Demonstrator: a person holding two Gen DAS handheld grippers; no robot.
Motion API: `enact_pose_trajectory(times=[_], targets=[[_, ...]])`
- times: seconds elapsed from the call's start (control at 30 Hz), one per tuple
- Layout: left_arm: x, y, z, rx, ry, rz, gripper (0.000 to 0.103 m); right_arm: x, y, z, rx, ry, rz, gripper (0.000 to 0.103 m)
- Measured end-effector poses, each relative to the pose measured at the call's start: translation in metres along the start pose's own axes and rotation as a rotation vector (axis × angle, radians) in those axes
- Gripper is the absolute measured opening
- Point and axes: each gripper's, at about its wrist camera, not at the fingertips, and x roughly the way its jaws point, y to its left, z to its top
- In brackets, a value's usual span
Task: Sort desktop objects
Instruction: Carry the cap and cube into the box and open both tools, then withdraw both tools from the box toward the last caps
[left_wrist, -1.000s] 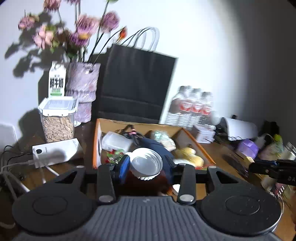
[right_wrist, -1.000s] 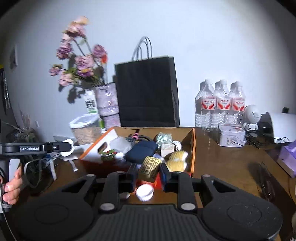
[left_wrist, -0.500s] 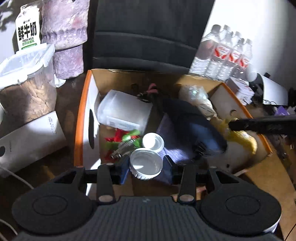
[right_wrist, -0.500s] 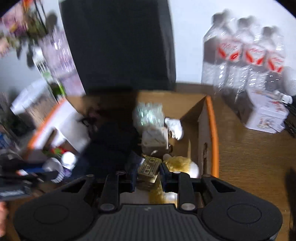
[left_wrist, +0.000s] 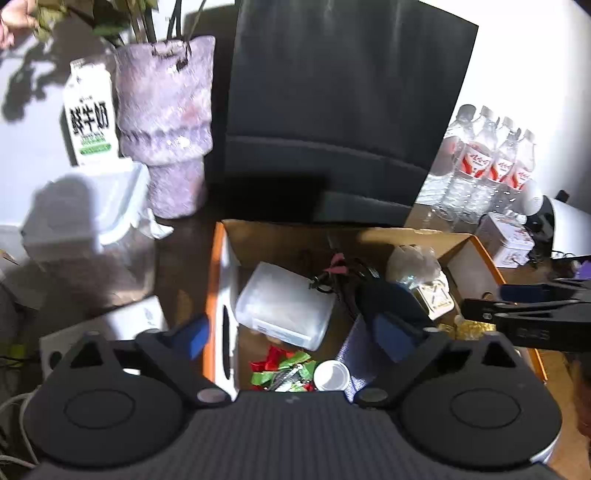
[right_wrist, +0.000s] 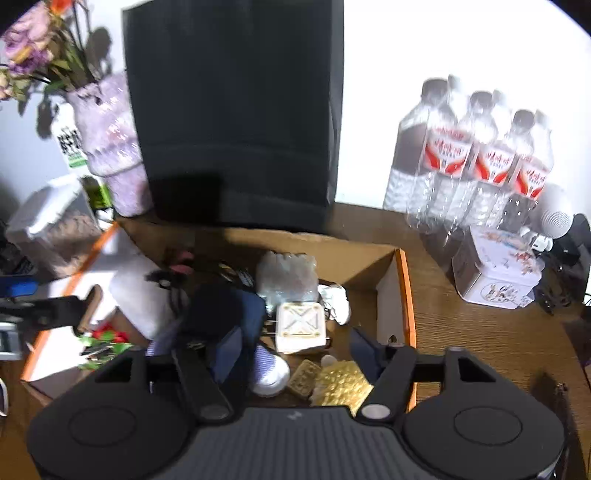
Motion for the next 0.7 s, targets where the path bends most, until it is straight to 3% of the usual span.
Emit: enact_pose_trajectory(times=[0.1, 0.23, 0.33, 0.53, 0.7], targets=[[-0.007, -0.006, -0.010, -0.007, -0.010, 0.037, 0.103, -0.017, 0.005, -0.007, 0.003, -0.019, -0.013, 0.074], [-0.013, -0.015, -0.033, -0.006, 0.038, 0.068, 0.103, -0.028, 0.009, -0.032, -0.003, 0.008, 0.000, 0.074], [-0.030, -0.022, -0.052, 0.021, 0.028, 0.096, 0.103, -0.046, 0.012, -0.056, 0.007, -0.011, 0.015, 0.074], [-0.070, -0.037, -0.095, 0.041, -0.027, 0.106, 0.103, -0.089, 0.021, -0.107, 0.005, -0.079, 0.035, 0.074], [-0.096, -0.043, -0.144, 0.024, -0.039, 0.090, 0.103, -0.112, 0.024, -0.160, 0.012, -0.084, 0.071, 0.075]])
